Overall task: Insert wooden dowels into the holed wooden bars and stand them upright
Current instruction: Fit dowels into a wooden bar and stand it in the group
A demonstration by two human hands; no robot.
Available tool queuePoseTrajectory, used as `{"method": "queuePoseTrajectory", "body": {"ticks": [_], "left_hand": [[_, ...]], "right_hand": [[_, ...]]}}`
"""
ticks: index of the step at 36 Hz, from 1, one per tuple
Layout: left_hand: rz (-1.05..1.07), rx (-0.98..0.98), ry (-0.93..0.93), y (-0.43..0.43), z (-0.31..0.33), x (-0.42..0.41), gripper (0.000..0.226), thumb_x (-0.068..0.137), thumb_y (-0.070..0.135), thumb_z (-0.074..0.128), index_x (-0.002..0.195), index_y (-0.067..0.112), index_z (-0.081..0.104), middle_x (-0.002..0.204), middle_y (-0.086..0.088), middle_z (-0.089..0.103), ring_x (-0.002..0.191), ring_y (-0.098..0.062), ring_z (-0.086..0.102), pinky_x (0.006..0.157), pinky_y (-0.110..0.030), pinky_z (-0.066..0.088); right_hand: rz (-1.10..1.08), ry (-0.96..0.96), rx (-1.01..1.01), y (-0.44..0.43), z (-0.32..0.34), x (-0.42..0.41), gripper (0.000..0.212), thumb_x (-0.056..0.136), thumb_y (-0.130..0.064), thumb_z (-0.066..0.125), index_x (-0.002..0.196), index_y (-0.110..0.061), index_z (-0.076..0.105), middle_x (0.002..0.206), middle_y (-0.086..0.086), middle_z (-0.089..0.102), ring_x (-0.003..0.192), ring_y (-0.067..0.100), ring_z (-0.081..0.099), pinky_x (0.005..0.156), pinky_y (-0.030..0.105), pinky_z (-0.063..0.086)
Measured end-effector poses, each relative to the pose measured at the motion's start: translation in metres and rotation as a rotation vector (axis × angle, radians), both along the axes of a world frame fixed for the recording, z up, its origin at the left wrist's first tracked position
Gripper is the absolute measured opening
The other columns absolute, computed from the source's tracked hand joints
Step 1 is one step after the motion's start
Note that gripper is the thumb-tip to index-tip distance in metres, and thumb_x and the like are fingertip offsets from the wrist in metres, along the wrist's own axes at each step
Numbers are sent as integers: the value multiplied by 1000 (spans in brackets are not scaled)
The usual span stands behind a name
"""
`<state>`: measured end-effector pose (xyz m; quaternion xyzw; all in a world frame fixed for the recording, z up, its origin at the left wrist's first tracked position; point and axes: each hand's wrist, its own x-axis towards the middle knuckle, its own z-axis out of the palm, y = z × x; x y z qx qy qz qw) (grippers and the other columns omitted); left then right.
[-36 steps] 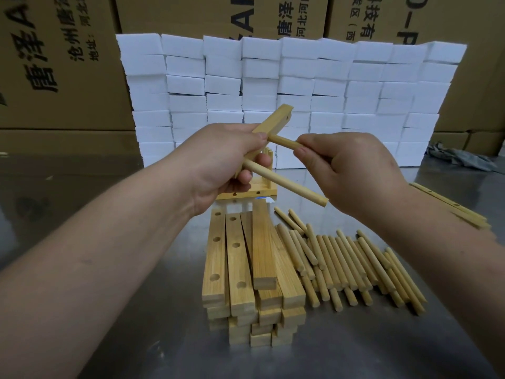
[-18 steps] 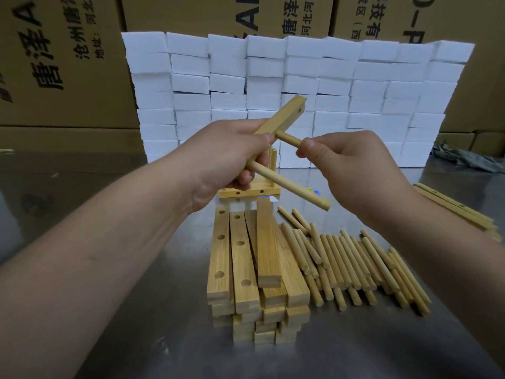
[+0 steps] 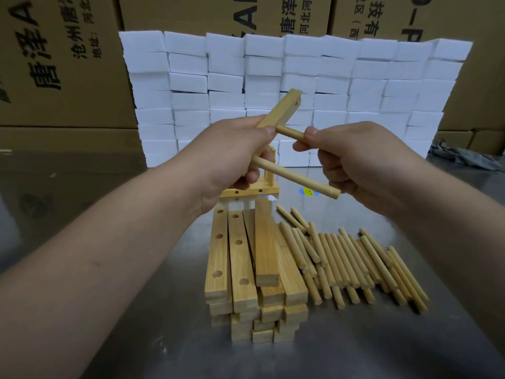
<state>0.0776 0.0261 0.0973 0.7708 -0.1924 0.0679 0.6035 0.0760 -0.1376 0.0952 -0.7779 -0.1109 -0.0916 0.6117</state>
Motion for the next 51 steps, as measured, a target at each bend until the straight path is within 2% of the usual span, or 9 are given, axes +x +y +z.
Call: {"method": "queuePoseTrajectory", "body": {"ticks": [7,15,23,25,30,34,44,47,51], "left_hand": [[137,-72,56,6,4,3,17,94,22,46,86,22,61,52,6,63,35,-8,41,46,-17,36],[218,-171,135,12,10,7,11,92,22,49,92,15,58,50,4,63,34,-9,39,43,-16,35],[162,-127,150,6,4,4,12,92,20,49,88,19,61,50,4,62,32,-7,38,43,-13,34],[156,-123,150,5,4,4,12,91,18,49,87,20,61,50,4,62,32,-8,37,42,-13,34],[144,-101,142,3,2,4,14,90,16,49,87,20,62,50,4,61,33,-8,38,43,-13,34],[136,-101,139,3,1,4,14,91,17,49,88,21,61,50,4,61,35,-8,39,43,-14,34],[137,-134,186,6,2,7,14,92,18,48,95,20,62,51,3,63,34,-8,37,43,-13,34],[130,-133,212,6,2,8,16,92,19,47,99,17,62,55,1,65,34,-9,37,44,-15,34],[118,-137,236,7,2,9,16,92,18,47,98,16,61,62,-3,69,35,-10,35,44,-16,34]], "right_hand": [[-32,51,205,-10,1,15,47,95,-42,36,86,-8,66,43,1,53,31,14,39,39,17,35],[-204,58,-1084,-17,-36,35,23,85,-23,48,78,-11,67,68,1,67,56,15,56,54,25,43],[-223,120,-1347,-16,-67,48,30,89,-39,43,86,-14,60,87,1,60,80,17,56,59,26,37],[-240,128,-1337,-17,-70,50,35,90,-40,43,105,-14,61,105,2,62,95,20,58,70,28,42],[-209,141,-1328,-14,-76,50,26,89,-32,46,85,-11,61,88,4,62,83,20,59,67,29,44],[-233,107,-1244,-15,-71,52,25,87,-17,45,100,-5,63,97,8,65,81,19,60,63,26,43],[-612,-167,-639,-63,8,35,17,84,-18,50,75,-5,59,64,11,57,53,21,47,51,27,37],[-534,-230,-233,-62,19,23,19,84,-13,53,66,-8,51,58,6,53,36,10,47,42,20,39],[-382,-252,-61,-44,24,10,17,84,-8,52,67,-10,50,50,1,54,33,5,46,40,18,41]]}}
